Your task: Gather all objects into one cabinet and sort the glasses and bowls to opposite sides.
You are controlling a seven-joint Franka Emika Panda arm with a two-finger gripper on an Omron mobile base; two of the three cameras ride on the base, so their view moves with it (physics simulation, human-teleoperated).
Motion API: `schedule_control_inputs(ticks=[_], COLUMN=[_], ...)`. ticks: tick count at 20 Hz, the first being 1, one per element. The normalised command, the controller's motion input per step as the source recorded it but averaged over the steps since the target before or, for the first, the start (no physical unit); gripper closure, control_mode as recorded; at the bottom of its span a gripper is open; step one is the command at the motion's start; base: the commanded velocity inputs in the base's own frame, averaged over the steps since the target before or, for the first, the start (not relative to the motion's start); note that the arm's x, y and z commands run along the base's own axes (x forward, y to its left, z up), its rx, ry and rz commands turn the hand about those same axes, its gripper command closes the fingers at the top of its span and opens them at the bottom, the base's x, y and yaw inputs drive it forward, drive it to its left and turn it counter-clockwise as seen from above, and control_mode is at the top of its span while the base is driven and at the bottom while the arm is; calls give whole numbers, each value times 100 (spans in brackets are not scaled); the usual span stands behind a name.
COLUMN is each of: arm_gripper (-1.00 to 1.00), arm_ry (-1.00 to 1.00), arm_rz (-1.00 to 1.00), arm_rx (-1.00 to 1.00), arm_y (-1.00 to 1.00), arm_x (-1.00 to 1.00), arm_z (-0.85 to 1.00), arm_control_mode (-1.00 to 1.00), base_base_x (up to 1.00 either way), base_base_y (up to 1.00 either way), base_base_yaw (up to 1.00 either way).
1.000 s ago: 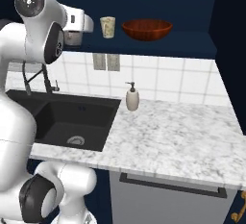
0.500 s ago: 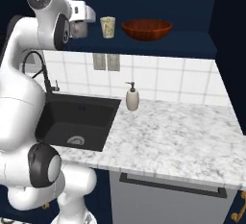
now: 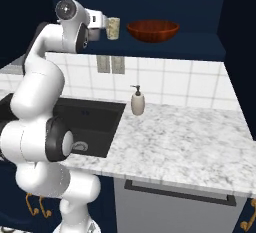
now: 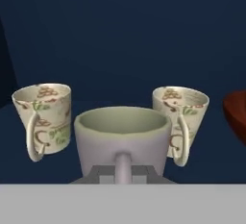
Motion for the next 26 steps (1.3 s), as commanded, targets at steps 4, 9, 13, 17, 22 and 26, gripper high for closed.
schedule_control_inputs(ticks=[4, 9, 13, 17, 22, 26], arm_gripper=[100, 100, 100, 100, 100, 100], arm_ry=[10, 11, 10, 6, 3, 0], arm_rz=[0, 2, 4, 5, 6, 0], arm_rx=[12, 8, 5, 2, 0, 0], arm_y=[0, 1, 8, 9, 10, 2], arm_x=[100, 100, 71, 23, 1, -16], arm_z=[-20, -24, -23, -20, -18, -10], arm_control_mode=[-100, -100, -100, -100, -100, -100], base_base_x=[0, 0, 0, 0, 0, 0], base_base_y=[0, 0, 0, 0, 0, 0], base_base_yaw=[0, 0, 0, 0, 0, 0])
